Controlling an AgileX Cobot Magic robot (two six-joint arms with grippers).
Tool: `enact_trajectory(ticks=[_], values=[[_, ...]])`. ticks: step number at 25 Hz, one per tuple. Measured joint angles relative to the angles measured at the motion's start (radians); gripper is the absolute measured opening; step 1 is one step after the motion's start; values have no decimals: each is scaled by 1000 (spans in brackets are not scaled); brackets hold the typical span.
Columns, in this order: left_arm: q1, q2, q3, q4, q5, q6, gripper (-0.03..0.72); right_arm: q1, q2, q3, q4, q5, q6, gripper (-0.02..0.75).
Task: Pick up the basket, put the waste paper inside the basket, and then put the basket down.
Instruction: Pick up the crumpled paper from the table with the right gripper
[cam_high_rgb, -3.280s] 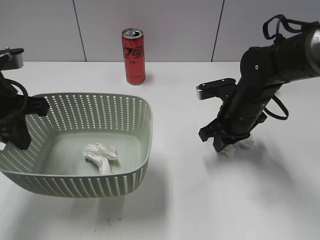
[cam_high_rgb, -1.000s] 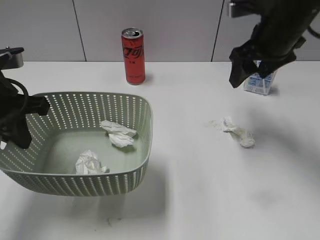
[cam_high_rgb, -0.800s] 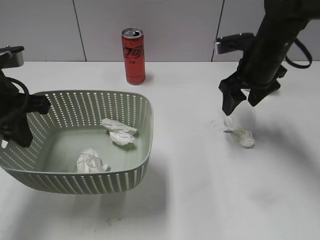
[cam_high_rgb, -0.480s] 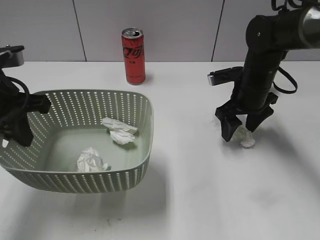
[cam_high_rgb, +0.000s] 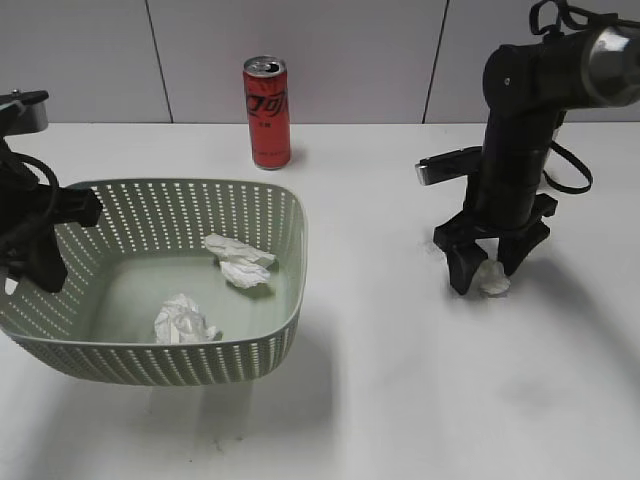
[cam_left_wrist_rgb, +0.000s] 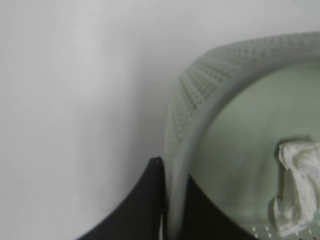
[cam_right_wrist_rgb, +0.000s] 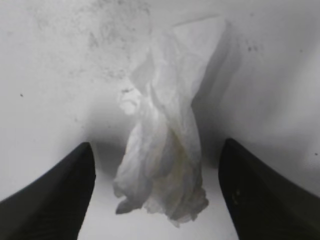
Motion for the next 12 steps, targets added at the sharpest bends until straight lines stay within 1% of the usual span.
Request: enact_trajectory(ticks=[3,5,9,12], values=[[0,0,0,0,0,0,6,0,14,-43,-36,84,10,587],[0,0,0,0,0,0,6,0,11,-100,-62,129,11,587],[0,0,0,0,0,0,6,0,-72,-221,-91,133,20,587],[0,0,0,0,0,0,6,0,-192,-263,-91,134,21,587]])
